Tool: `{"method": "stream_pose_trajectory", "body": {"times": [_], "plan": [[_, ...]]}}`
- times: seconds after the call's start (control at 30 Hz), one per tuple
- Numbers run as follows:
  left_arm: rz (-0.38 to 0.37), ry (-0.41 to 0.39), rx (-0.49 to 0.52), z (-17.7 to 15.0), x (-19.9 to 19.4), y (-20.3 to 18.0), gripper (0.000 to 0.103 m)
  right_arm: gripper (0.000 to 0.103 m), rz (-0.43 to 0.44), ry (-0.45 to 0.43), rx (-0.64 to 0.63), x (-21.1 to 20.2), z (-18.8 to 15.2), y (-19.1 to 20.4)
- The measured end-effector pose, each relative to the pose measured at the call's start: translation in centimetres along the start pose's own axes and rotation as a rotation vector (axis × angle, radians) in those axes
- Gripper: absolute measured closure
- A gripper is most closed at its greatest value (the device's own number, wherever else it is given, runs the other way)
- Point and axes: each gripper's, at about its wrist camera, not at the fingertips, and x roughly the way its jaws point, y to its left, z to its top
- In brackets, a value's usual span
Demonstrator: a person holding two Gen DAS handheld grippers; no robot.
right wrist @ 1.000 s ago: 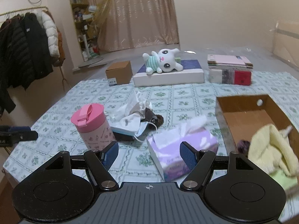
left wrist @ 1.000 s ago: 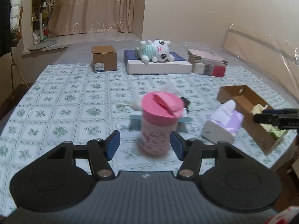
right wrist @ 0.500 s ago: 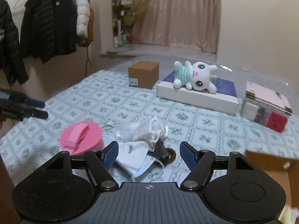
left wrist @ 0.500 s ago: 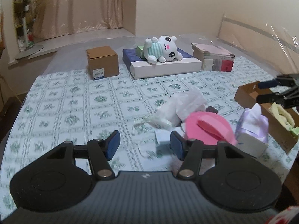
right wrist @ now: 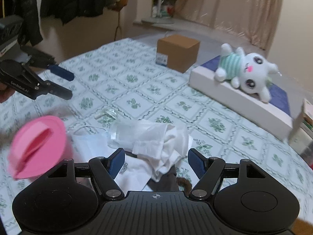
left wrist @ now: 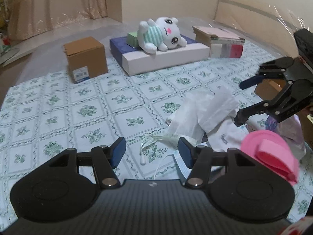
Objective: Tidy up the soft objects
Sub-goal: 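Reach the right gripper to the white tissue and grasp it, then grasp the white mesh bag with the left gripper while the right holds the tissue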
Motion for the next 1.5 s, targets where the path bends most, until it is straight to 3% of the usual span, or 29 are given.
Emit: {"method": "stream_pose_trajectory", "body": {"times": [0.2, 0.27, 0.4, 0.43, 0.53, 0.87, 1.0, 1.1, 1.27, 1.37, 1.5], "plan": [[-0.052, 0.024, 0.034, 1.6, 3.6, 0.0, 0.048, 0.033, 0.018, 0.033, -0.009, 3.3, 0.7, -1.2], [-0.068, 0.033, 0.049, 2.0, 4.4, -0.2, 0.048, 0.055, 0.031, 0.046, -0.007, 4.0, 0.8, -1.4], [-0.107, 0.059, 0.074, 2.8, 5.9, -0.6, 0.047, 0.081, 0.033, 0.041, -0.003, 4.2, 0.7, -1.6], [-0.113, 0.066, 0.077, 3.0, 6.3, -0.7, 0.046, 0.092, 0.032, 0.035, 0.002, 4.0, 0.7, -1.5], [-0.152, 0.113, 0.104, 3.4, 7.6, -1.2, 0.038, 0.095, 0.022, -0.004, 0.033, 2.9, 0.9, -2.1], [-0.258, 0.224, 0.183, 5.0, 12.5, -3.5, 0.038, 0.096, -0.056, -0.16, 0.131, -1.4, 1.8, -4.0], [-0.237, 0.271, 0.253, 4.8, 14.3, -4.9, 0.039, 0.096, -0.07, -0.182, 0.169, -1.8, 1.4, -4.7], [-0.206, 0.299, 0.303, 4.2, 15.0, -5.5, 0.049, 0.096, -0.078, -0.191, 0.196, -2.0, 1.1, -5.1], [-0.186, 0.303, 0.281, 4.3, 14.6, -5.3, 0.084, 0.096, -0.084, -0.2, 0.236, -2.7, 0.6, -5.7], [-0.174, 0.295, 0.259, 4.8, 13.5, -5.0, 0.094, 0.096, -0.088, -0.208, 0.247, -3.4, 0.5, -5.6], [-0.166, 0.274, 0.239, 5.5, 11.7, -4.7, 0.097, 0.096, -0.086, -0.217, 0.273, -4.7, 0.6, -5.5]]}}
